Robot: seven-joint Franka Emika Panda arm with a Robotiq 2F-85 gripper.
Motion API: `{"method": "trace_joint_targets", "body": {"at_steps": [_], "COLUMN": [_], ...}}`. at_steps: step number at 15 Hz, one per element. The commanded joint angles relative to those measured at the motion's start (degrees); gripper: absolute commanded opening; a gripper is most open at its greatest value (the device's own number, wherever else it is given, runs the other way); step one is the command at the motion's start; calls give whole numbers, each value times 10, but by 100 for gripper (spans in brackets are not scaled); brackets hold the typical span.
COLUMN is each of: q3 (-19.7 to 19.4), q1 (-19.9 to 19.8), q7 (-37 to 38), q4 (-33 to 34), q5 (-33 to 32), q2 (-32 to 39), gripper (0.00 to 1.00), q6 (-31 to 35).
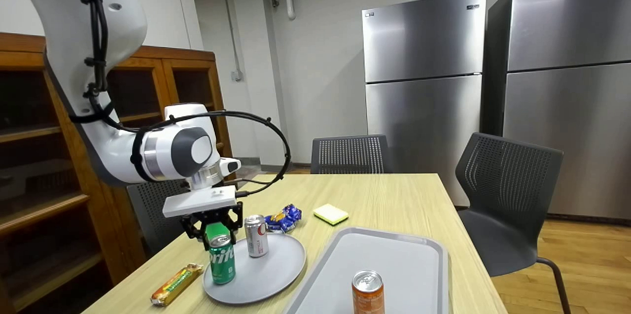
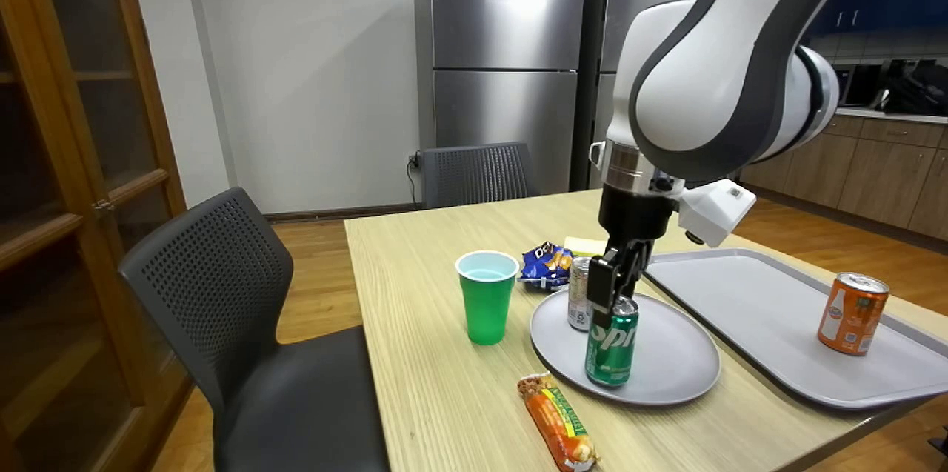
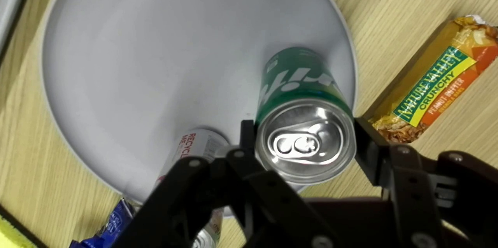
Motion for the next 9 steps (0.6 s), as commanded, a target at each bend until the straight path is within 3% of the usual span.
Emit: {"method": "trace_joint_targets", "body": {"at_steps": [1,3,9], "q3": [20,24,50], "q1": [-18,-21,-47], "q7": [-31,-37,-90], "q4": [-6,-7,-3], "q5": [14,18,84], "q2": [-9,-15,-43], "gripper": [89,99,100], "q6": [9,9,-5]}}
